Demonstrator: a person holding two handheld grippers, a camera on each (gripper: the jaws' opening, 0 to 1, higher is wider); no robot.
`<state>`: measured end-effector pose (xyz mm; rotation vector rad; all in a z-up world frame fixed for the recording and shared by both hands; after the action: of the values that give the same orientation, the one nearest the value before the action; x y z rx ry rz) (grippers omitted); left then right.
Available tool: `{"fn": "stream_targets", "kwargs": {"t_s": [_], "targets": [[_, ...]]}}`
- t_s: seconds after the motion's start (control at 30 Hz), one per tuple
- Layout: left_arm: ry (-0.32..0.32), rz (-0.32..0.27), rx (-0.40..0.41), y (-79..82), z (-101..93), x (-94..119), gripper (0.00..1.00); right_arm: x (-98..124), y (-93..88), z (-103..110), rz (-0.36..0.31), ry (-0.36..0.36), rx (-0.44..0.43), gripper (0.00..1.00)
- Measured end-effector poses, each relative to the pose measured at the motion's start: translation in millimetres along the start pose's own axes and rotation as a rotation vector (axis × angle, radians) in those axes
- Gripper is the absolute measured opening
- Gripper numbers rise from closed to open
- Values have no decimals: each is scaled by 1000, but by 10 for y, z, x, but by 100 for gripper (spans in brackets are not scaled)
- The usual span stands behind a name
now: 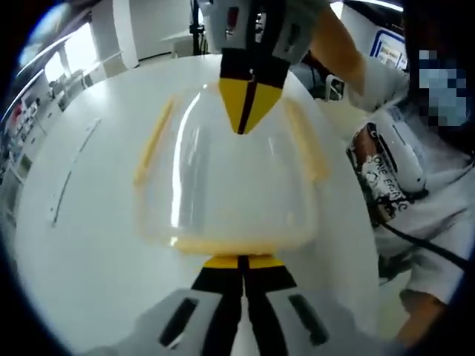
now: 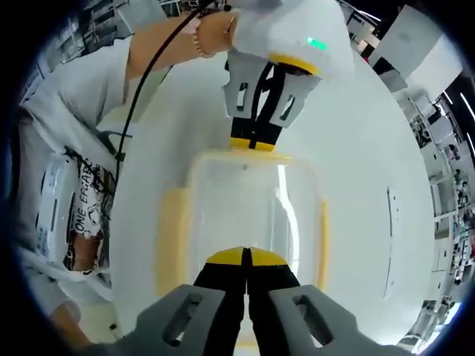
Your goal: Snap each plastic latch of the storage box into its locked position after aligning the lid with the box until every specified latch is closed and the lid sits flush.
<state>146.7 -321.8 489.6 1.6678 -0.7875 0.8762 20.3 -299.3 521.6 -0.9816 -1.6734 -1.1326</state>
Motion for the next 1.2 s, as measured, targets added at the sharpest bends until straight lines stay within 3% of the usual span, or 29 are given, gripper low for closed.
{"fn": "stream_targets", "kwargs": {"t_s": [0.13,0.3,0.37,0.43,0.5,0.57,0.63,0.73,0.9,1.07,1.2], "targets": [[24,21,5,0,-12,3,0,17,8,-12,-10,-1,-11,0],[70,-26,38,-2,18,96,0,40,39,-19,-26,-8,-27,0],[159,-62,60,-27,113,278,0,40,66,-14,-20,-16,-16,0],[187,-69,65,-41,123,365,0,53,65,-13,-17,-20,-8,0],[220,-104,65,-11,127,444,0,60,65,-21,-16,-20,-2,0],[264,-194,55,109,97,548,0,64,74,-19,-10,-19,3,0],[269,-244,50,201,42,567,0,67,78,-11,-7,-22,10,0],[198,-266,74,350,-68,485,0,77,63,-5,-6,-31,25,0],[136,-277,101,539,-179,305,0,82,9,-37,-85,-51,15,0],[99,-217,145,568,-188,156,0,95,-57,-8,-148,-51,7,0],[78,-170,149,569,-204,96,0,101,-63,19,-148,-55,27,0]]}}
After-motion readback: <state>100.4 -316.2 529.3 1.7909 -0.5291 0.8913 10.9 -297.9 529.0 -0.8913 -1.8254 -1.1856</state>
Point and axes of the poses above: the point that each gripper's makers call its tool centre point, and the gripper's own axes: x roughly backward along the fingers, z roughly to its left, y roughly out of its top, the point moved 7 cm from there along x, roughly backward along the fingers, and after that the axes turned 14 degrees about x, right-handed, at the moved point
